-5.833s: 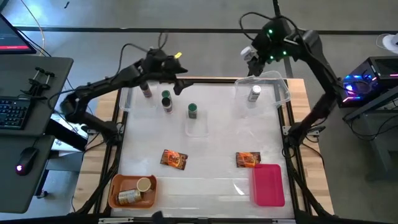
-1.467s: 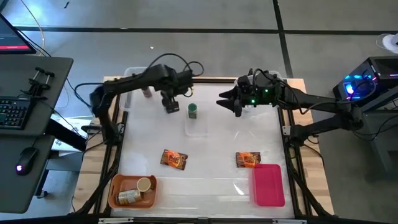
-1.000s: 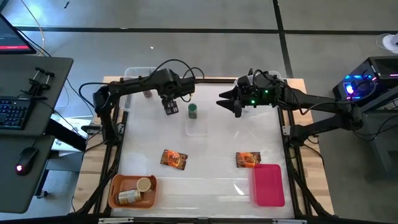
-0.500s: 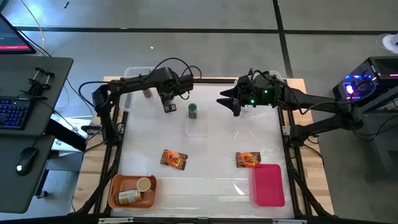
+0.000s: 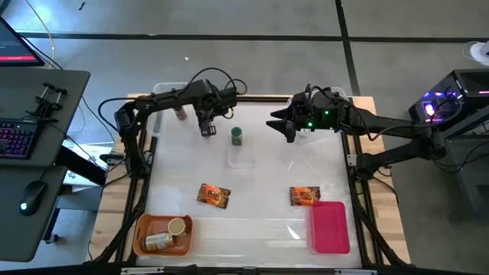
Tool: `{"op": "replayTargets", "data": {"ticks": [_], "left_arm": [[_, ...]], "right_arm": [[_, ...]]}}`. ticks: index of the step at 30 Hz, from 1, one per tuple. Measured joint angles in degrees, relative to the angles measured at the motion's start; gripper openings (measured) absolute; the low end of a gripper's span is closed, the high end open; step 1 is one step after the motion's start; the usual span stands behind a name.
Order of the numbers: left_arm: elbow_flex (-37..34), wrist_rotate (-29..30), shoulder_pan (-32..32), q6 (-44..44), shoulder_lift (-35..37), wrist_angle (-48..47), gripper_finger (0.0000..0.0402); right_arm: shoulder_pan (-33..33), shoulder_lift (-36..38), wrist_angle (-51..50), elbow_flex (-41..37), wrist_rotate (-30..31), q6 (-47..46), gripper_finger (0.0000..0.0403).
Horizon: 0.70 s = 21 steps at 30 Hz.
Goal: Sort spices by type
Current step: Put the black seasoning bottle into the left large transparent bin
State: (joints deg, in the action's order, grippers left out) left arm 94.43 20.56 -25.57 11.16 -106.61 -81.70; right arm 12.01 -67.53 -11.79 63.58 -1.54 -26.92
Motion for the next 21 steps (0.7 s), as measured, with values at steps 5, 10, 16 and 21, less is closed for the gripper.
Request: {"op": "replayTargets", "data": {"ticks": [5, 10, 16, 21], "left_arm": [[0.0, -1.4, -1.0, 0.2, 0.0, 1.1, 0.0], [-2.9, -4.5, -1.3, 1.4, -0.1, 3.9, 0.0], [-4.0, -1.9, -0.8, -2.0, 0.3, 3.9, 0.0], [-4.1, -0.8, -0.5, -1.9, 0.3, 4.9, 0.0]], "right_arm": [[0.0, 0.0, 0.0, 0.0, 0.1, 0.0, 0.0252], [0.0, 0.0, 0.0, 0.0, 0.1, 0.0, 0.0252], [0.0, 0.0, 0.0, 0.0, 0.1, 0.3, 0.0252], [0.0, 0.0, 0.0, 0.0, 0.7, 0.4, 0.0252]]}}
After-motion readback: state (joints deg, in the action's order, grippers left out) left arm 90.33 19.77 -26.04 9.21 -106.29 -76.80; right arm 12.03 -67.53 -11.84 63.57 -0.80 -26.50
